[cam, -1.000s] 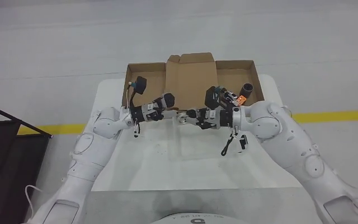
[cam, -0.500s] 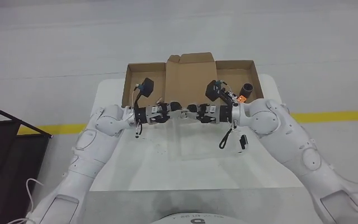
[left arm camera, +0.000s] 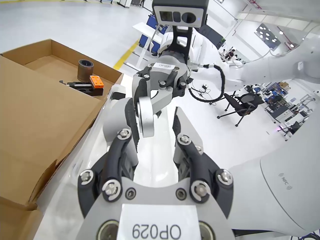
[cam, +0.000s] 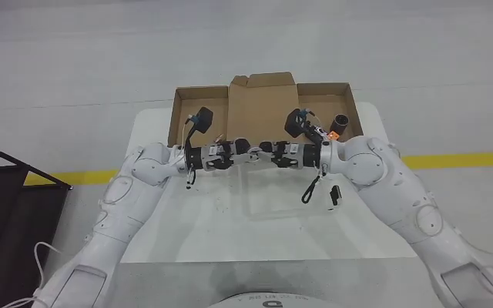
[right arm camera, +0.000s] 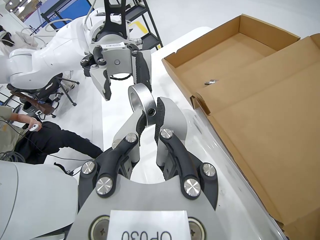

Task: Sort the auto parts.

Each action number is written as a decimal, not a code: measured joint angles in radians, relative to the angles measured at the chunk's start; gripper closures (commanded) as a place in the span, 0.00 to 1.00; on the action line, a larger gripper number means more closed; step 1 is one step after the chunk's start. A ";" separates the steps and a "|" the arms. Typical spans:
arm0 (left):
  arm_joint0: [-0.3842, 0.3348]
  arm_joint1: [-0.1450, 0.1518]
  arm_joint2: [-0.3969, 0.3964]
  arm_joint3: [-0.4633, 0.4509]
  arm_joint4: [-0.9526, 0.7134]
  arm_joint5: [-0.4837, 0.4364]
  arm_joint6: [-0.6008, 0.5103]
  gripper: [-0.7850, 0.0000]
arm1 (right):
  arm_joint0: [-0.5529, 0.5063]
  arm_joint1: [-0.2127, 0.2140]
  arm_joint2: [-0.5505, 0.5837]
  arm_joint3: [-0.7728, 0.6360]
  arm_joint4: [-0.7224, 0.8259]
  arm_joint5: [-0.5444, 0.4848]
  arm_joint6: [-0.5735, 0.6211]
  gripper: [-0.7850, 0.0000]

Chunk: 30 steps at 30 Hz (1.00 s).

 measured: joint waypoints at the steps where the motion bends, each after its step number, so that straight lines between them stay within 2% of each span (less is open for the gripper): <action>1: -0.002 0.001 0.003 0.002 0.004 0.000 0.003 0.68 | -0.002 0.000 0.002 -0.001 0.001 -0.001 0.000 1.00; 8: -0.011 0.001 0.033 0.008 0.019 0.000 0.020 0.68 | -0.010 0.001 0.011 -0.008 0.001 -0.009 0.009 1.00; 11: -0.019 0.001 0.045 0.015 0.023 0.000 0.027 0.73 | -0.011 0.001 0.012 -0.011 -0.001 -0.010 0.015 1.00; 16: -0.030 0.002 0.059 0.022 0.026 0.000 0.039 1.00 | -0.013 0.001 0.016 -0.012 -0.002 -0.014 0.017 1.00; 22: -0.036 0.005 0.071 0.025 0.032 0.000 0.046 1.00 | -0.016 0.001 0.022 -0.013 -0.005 -0.020 0.017 1.00; 24: -0.037 0.006 0.075 0.026 0.032 0.000 0.049 1.00 | -0.017 0.001 0.023 -0.015 -0.006 -0.027 0.017 0.57; 26: -0.040 0.007 0.075 0.031 0.037 0.002 0.052 1.00 | -0.018 0.001 0.023 -0.016 -0.001 -0.047 0.016 0.53; 30: -0.041 0.011 0.067 0.039 0.055 0.013 0.069 1.00 | -0.020 0.003 0.029 -0.014 0.007 -0.081 0.018 0.52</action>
